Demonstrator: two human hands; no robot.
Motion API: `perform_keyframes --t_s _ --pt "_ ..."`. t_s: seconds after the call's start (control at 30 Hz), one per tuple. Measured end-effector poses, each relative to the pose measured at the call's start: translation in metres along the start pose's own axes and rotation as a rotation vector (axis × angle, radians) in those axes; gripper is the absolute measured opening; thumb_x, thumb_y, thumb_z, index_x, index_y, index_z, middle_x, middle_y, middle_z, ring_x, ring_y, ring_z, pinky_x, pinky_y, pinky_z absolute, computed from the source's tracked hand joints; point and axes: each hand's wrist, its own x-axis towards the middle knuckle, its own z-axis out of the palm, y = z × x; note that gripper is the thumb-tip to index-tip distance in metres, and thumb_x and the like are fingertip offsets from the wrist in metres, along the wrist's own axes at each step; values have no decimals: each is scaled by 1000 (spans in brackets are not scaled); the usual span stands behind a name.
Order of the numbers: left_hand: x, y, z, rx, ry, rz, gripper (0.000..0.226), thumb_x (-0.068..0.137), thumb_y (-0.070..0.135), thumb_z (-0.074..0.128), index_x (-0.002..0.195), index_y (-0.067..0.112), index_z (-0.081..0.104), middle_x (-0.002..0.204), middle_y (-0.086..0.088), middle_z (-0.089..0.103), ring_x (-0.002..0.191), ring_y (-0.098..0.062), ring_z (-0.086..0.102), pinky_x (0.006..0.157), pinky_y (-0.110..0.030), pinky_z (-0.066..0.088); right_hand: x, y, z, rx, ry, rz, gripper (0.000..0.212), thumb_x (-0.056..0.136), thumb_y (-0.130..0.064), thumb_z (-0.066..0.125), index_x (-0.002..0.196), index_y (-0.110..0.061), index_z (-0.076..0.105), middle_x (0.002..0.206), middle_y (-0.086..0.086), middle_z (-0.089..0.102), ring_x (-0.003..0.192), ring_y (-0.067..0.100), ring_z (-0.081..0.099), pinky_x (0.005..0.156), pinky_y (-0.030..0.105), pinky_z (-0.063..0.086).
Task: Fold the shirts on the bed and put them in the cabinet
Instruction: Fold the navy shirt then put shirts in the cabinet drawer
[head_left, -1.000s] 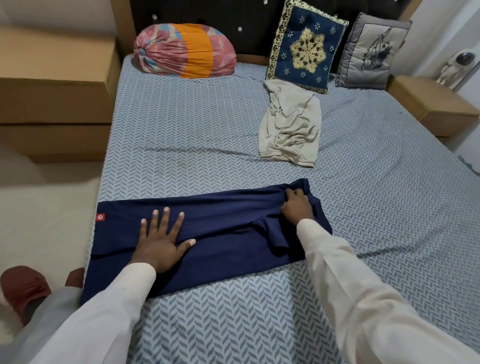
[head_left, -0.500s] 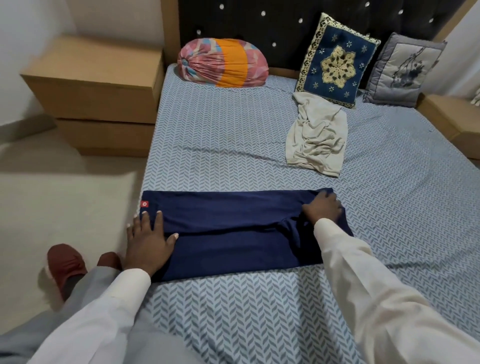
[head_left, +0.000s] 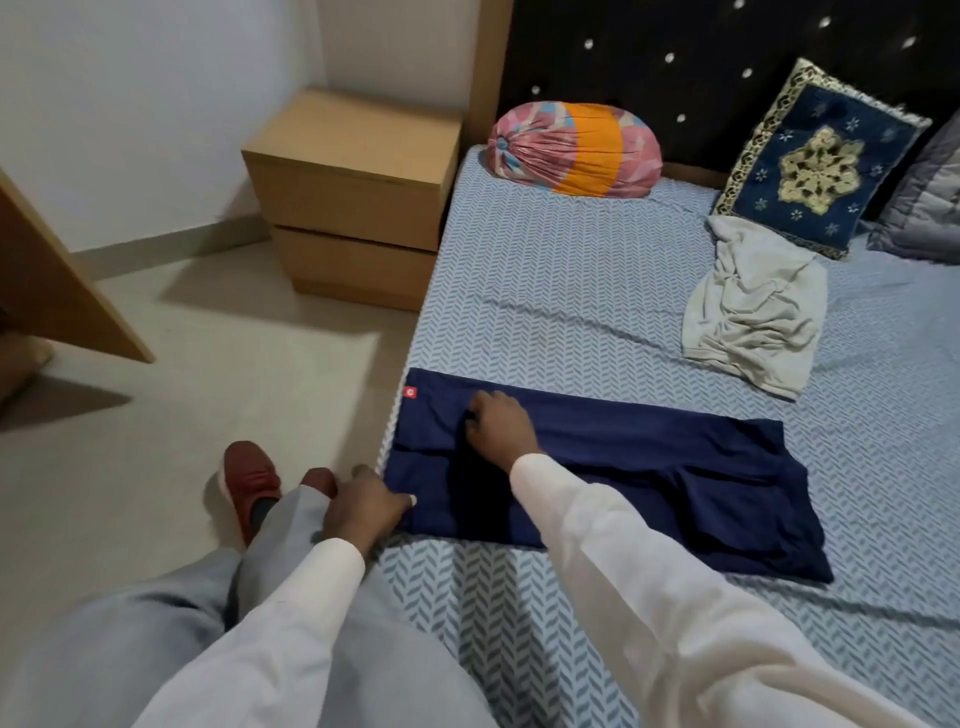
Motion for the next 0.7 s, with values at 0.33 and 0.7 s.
perform_keyframes --t_s 0.33,0.7 --pt "-6 5 8 -506 -41 27 28 62 31 70 87 19 62 86 -2 72 84 -25 69 79 -46 58 22 -98 10 37 -184 191 78 77 -41 72 138 -8 37 132 12 55 120 31 57 86 37 49" --pt "-38 37 54 -41 50 541 69 78 2 57 142 23 46 117 0 56 102 -19 59 86 -30 49 25 5 -27 1030 -182 551 8 80 -5 61 79 -12 56 66 6 49 61 19 46 54 27 38"
